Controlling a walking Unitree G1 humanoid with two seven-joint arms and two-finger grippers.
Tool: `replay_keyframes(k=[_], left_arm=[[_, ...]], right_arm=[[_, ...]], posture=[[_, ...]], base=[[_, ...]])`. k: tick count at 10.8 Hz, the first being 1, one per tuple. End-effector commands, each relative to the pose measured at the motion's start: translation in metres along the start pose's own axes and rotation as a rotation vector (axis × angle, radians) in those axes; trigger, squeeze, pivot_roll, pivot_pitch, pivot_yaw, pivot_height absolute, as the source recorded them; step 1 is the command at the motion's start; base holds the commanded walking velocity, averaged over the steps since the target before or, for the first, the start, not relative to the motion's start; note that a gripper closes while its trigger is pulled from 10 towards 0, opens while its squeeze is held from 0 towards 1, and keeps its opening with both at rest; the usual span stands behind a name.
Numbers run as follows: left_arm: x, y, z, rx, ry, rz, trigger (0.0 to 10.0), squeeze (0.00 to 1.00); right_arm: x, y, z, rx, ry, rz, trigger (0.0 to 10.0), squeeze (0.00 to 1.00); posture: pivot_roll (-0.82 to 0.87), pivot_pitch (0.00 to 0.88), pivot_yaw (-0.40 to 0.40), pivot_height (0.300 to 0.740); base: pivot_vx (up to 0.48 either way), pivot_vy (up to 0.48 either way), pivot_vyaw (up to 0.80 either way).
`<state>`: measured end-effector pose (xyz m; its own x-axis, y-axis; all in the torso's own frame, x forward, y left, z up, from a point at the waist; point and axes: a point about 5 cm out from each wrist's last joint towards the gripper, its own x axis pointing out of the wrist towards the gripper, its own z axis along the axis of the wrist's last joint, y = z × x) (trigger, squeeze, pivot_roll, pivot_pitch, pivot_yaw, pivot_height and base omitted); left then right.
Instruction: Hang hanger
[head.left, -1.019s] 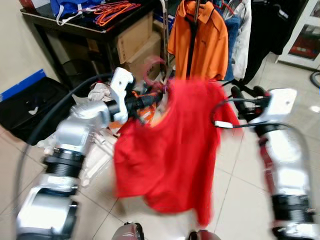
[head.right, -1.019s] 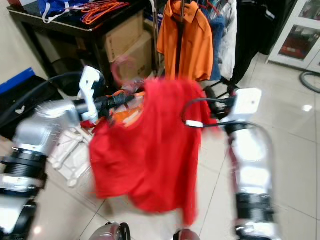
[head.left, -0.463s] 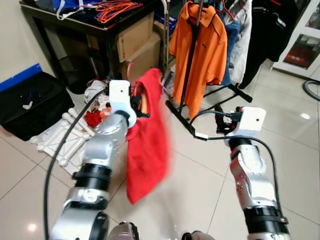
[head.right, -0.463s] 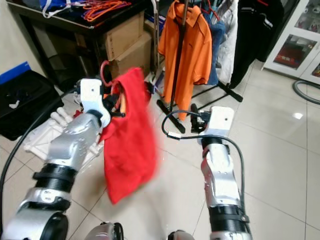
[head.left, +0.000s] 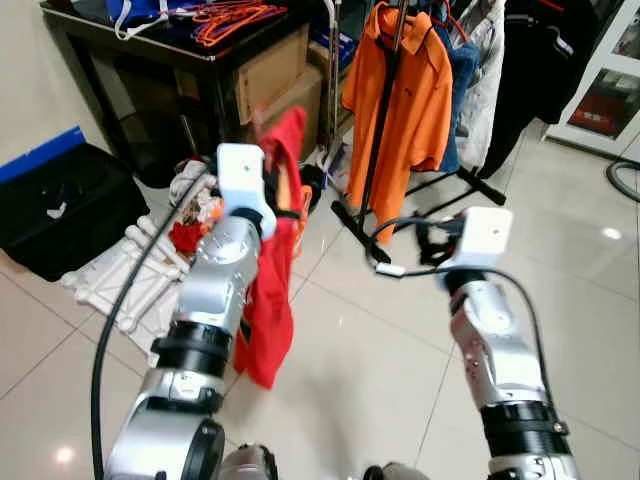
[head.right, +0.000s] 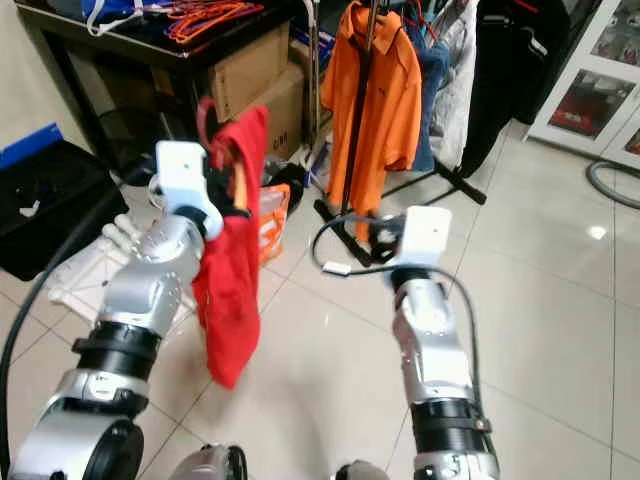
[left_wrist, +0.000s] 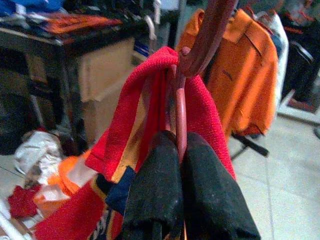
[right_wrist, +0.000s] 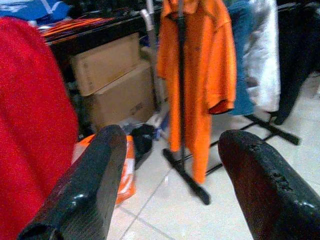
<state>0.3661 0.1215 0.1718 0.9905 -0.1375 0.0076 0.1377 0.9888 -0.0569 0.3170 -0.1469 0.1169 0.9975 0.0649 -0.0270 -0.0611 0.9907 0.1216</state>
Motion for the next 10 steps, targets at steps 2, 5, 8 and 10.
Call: replay_keyframes(k=[2,5,8,10], left_arm=[[-0.004,-0.002,0.010,0.011,-0.084,0.015,10.0,0.00],[-0.019,-0.011,-0.006,0.068,-0.068,0.005,10.0,0.00],[-0.031,-0.001,-0.017,0.061,-0.055,0.092,10.0,0.00],[-0.051,0.023,-0.022,0.080,-0.063,0.167,10.0,0.00]], right_arm=[[0.001,0.001,-0.002,-0.043,0.016,0.026,10.0,0.36],[-0.004,-0.003,-0.008,-0.107,0.042,0.072,10.0,0.56],[-0.007,-0.007,-0.014,-0.135,0.072,0.095,10.0,0.00],[-0.010,-0.009,-0.015,-0.118,0.067,0.088,10.0,0.00]], posture=[[-0.09,0.043,0.017,0.740],[-0.08,0.029,0.014,0.740],[-0.07,0.019,-0.021,0.740],[-0.06,0.022,-0.034,0.740]], base=[[0.352,-0.322,0.00],[0.340,-0.332,0.50],[0.000,0.000,0.17],[0.000,0.000,0.25]])
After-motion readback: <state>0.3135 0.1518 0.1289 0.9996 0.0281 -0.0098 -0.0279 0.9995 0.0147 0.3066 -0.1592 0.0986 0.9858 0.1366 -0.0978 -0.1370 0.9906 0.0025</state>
